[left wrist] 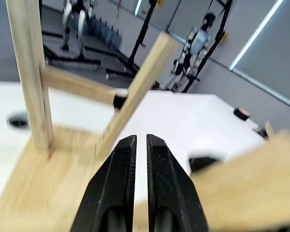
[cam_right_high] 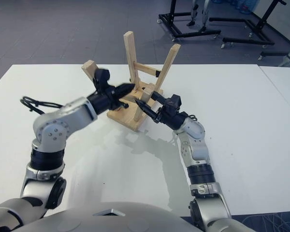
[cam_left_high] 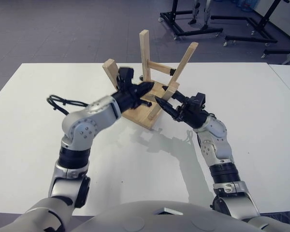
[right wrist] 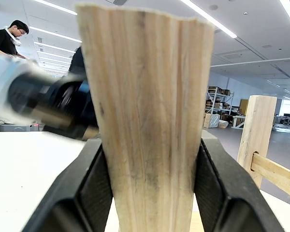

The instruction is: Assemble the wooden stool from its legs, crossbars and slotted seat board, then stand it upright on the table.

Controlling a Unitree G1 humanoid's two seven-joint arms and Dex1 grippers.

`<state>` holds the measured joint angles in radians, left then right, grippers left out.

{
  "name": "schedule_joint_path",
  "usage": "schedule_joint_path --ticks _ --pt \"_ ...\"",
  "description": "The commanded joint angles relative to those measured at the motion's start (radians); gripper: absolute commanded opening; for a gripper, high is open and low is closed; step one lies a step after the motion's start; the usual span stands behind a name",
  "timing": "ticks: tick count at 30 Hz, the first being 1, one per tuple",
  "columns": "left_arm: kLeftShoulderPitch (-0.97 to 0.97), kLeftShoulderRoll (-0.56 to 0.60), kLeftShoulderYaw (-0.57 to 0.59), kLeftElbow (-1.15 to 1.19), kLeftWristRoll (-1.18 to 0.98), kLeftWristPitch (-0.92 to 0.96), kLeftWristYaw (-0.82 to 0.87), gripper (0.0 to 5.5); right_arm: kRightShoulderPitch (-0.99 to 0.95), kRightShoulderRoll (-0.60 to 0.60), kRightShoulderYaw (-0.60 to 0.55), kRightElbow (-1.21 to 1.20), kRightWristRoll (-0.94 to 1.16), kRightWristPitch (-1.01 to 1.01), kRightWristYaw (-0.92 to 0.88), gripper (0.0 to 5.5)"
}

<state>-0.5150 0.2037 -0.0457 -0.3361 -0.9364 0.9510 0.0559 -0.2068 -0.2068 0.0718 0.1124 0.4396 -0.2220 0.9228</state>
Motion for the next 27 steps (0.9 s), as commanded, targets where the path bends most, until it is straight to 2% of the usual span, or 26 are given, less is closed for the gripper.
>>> schedule_joint_path --ticks 1,13,16,22,27 --pt "-0.129 -0.016 0.065 -0.023 -0.041 0.06 0.047 0.35 0.025 -0.015 0.037 0.005 -0.042 0.023 0.012 2.09" --pt "-0.031 0.018 0.072 -0.068 0.0 0.124 0.014 0.35 0.052 -0.029 0.083 0.018 -0.099 -0.049 -0.008 2.09" --pt "0.037 0.029 0.031 -0.075 0.04 0.115 -0.01 0.35 0.056 -0.033 0.085 0.032 -0.096 -0.054 -0.016 2.09" --pt "0.045 -0.035 0.068 -0.098 0.02 0.111 -0.003 0.35 0.078 -0.027 0.081 0.077 -0.071 -0.055 -0.014 2.09" --pt "0.094 -0.016 -0.024 -0.105 0.1 0.109 -0.048 0.35 0.081 -0.03 0.084 0.08 -0.066 -0.055 -0.015 2.09"
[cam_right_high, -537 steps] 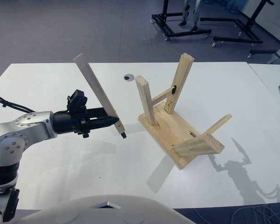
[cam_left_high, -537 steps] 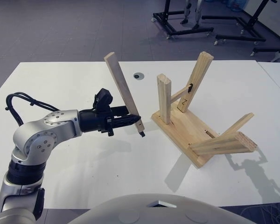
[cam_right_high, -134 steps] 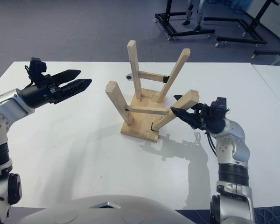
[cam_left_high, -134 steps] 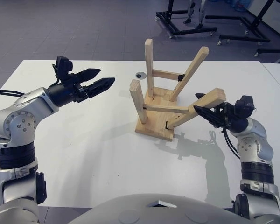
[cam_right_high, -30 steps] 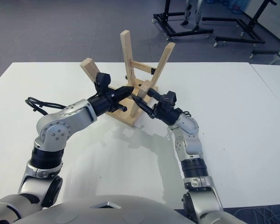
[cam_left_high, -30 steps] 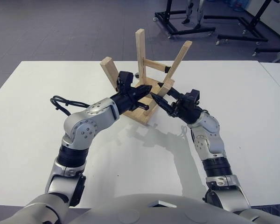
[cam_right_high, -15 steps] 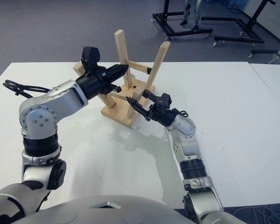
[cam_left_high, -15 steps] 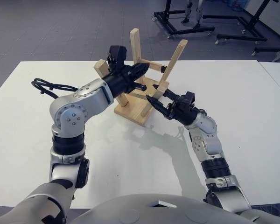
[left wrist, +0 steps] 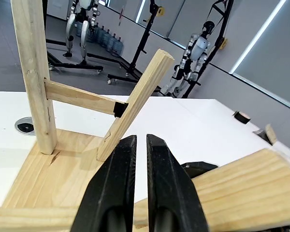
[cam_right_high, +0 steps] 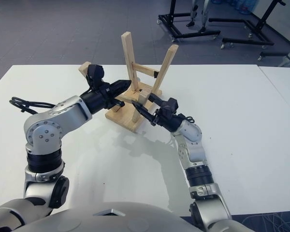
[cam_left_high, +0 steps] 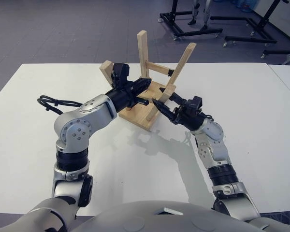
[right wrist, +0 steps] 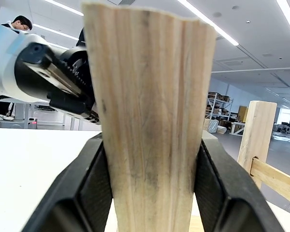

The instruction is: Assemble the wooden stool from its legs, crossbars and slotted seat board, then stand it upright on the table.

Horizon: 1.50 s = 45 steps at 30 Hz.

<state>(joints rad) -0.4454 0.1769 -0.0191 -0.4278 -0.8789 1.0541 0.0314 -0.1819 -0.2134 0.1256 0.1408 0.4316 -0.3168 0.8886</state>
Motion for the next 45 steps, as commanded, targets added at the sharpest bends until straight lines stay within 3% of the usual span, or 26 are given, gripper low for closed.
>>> schedule_joint_path --ticks 1,3,6,10,12,16,23,26,31,35,45 --pt "0.006 0.002 -0.029 -0.014 0.032 0.01 -0.019 0.35 0.054 -0.023 0.032 0.051 -0.058 0.04 0.019 2.09" --pt "-0.024 0.001 -0.003 -0.001 0.031 0.015 -0.023 0.35 0.05 -0.021 0.034 0.049 -0.059 0.042 0.018 2.09" --pt "0.068 0.054 -0.101 0.011 0.128 -0.027 -0.083 0.35 0.058 -0.019 0.037 0.04 -0.056 0.043 0.015 2.09" --pt "0.033 0.015 -0.043 0.008 0.103 -0.009 -0.081 0.35 0.061 -0.021 0.036 0.03 -0.052 0.049 0.012 2.09" --pt "0.098 0.054 -0.111 0.004 0.173 -0.045 -0.117 0.35 0.055 -0.02 0.037 0.033 -0.051 0.051 0.013 2.09" --pt "0.028 -0.003 -0.021 0.0 0.126 -0.019 -0.088 0.35 0.047 -0.019 0.037 0.034 -0.048 0.053 0.014 2.09" --pt "0.043 -0.01 -0.036 0.007 0.163 -0.018 -0.11 0.35 0.041 -0.016 0.039 0.04 -0.046 0.052 0.017 2.09" --pt "0.104 0.013 -0.099 0.016 0.218 -0.052 -0.141 0.35 0.043 -0.013 0.043 0.04 -0.051 0.051 0.014 2.09" --pt "0.007 -0.027 -0.011 0.004 0.182 -0.02 -0.119 0.35 0.032 -0.018 0.053 0.033 -0.055 0.067 0.016 2.09" --pt "0.129 0.004 -0.116 0.037 0.264 -0.07 -0.165 0.35 0.033 -0.02 0.058 0.035 -0.054 0.073 0.015 2.09" --pt "0.064 -0.028 -0.074 -0.003 0.273 -0.05 -0.158 0.35 0.026 -0.038 0.081 0.007 -0.07 0.151 -0.017 2.09"
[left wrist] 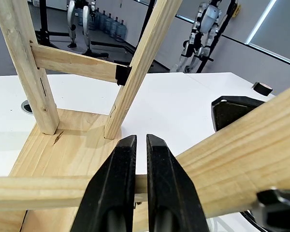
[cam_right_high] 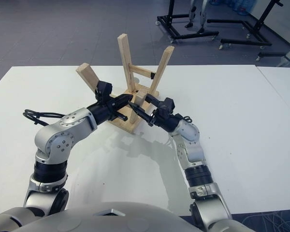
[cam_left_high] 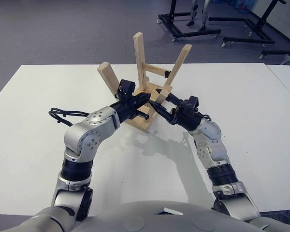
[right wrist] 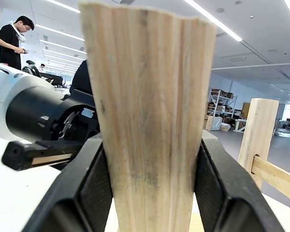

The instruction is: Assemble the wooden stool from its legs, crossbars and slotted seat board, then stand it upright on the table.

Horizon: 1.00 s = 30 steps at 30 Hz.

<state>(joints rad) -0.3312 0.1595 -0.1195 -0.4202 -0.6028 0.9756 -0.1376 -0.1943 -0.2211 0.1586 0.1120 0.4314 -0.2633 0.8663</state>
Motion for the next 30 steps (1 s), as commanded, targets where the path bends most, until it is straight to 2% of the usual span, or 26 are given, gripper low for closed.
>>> schedule_joint_path --ticks 1,5,11,12,17,21,25,28,30 --pt "-0.084 -0.01 0.049 -0.012 -0.009 0.037 0.015 0.35 0.036 -0.033 0.052 0.032 -0.073 0.108 0.002 2.09" --pt "-0.185 -0.024 0.112 -0.029 -0.036 0.082 0.04 0.35 0.033 -0.045 0.063 0.032 -0.078 0.14 -0.008 2.09" --pt "0.081 0.022 -0.049 0.026 0.065 0.01 -0.021 0.35 0.04 -0.068 0.086 0.016 -0.08 0.19 -0.022 2.09" --pt "0.093 0.011 -0.047 0.027 0.069 0.004 -0.017 0.35 0.038 -0.071 0.089 0.01 -0.08 0.202 -0.025 2.09" --pt "0.007 -0.032 0.02 0.025 0.052 -0.006 0.01 0.35 0.028 -0.085 0.103 -0.014 -0.086 0.239 -0.038 2.09" --pt "-0.136 -0.06 0.126 0.0 -0.001 0.052 0.048 0.35 0.013 -0.096 0.122 -0.045 -0.094 0.281 -0.054 2.09" --pt "-0.265 -0.043 0.214 0.017 -0.03 0.095 0.07 0.35 0.011 -0.105 0.129 -0.066 -0.087 0.323 -0.066 2.09" --pt "-0.169 0.003 0.2 0.042 0.002 0.087 0.037 0.35 0.011 -0.12 0.132 -0.087 -0.088 0.374 -0.075 2.09" --pt "-0.053 0.043 0.149 0.044 0.036 0.061 0.005 0.35 0.002 -0.139 0.144 -0.11 -0.095 0.42 -0.076 2.09"
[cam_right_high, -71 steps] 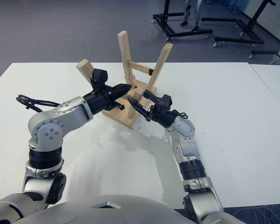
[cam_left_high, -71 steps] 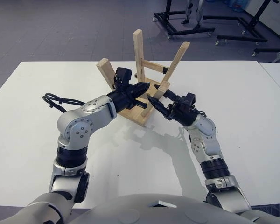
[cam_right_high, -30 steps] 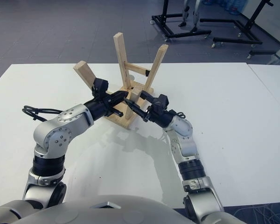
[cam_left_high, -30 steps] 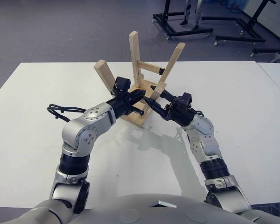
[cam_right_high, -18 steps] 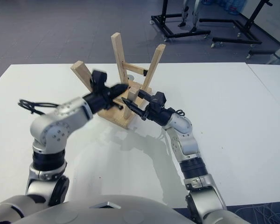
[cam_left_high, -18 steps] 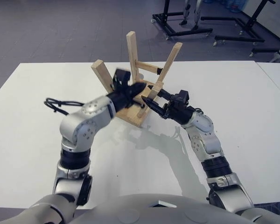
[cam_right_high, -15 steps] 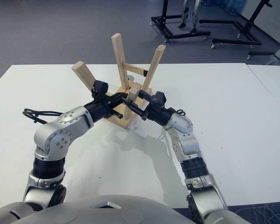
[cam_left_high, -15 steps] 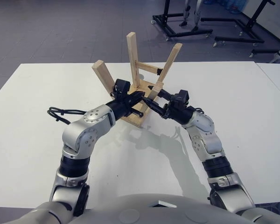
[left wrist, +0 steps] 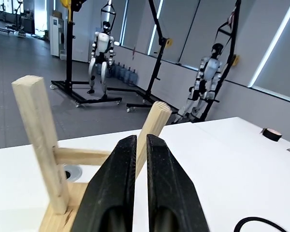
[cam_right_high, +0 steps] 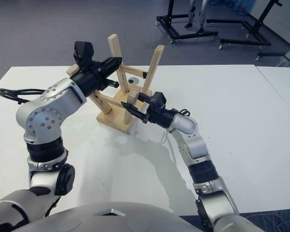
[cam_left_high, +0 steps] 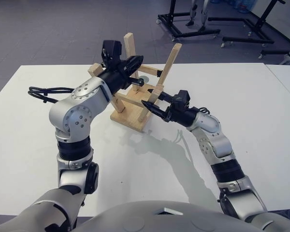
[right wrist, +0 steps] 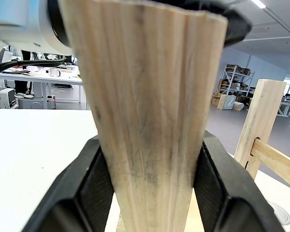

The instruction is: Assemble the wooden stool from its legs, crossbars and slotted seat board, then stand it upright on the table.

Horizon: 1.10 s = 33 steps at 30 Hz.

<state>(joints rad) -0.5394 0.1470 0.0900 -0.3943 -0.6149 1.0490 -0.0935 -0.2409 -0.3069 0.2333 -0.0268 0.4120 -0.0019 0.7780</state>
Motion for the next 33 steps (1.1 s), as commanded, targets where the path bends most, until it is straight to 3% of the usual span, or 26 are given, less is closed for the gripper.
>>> schedule_joint_path --ticks 1,5,9,16,23,30,33 --pt "0.2 0.075 -0.085 0.021 0.066 -0.027 -0.055 0.35 0.044 -0.062 0.076 0.015 -0.078 0.18 0.011 2.09" --pt "0.371 0.121 -0.177 0.048 0.137 -0.121 -0.115 0.35 -0.009 -0.081 0.101 -0.071 -0.078 0.305 -0.022 2.09" --pt "0.382 0.085 -0.158 0.036 0.124 -0.148 -0.11 0.35 -0.098 -0.053 0.14 -0.094 -0.092 0.408 -0.064 2.09" --pt "0.264 0.09 -0.076 -0.025 0.083 -0.097 -0.091 0.35 -0.081 -0.031 0.142 -0.032 -0.107 0.413 -0.079 2.09" --pt "-0.046 0.132 0.079 -0.044 0.001 0.041 -0.049 0.35 -0.082 -0.021 0.116 -0.031 -0.082 0.47 -0.096 2.09" --pt "-0.168 0.212 0.095 -0.059 -0.009 0.101 -0.057 0.35 -0.15 -0.027 0.127 -0.071 -0.067 0.577 -0.078 2.09" --pt "-0.137 0.213 0.08 -0.071 -0.003 0.1 -0.06 0.35 -0.161 -0.041 0.141 -0.089 -0.063 0.625 -0.061 2.09"
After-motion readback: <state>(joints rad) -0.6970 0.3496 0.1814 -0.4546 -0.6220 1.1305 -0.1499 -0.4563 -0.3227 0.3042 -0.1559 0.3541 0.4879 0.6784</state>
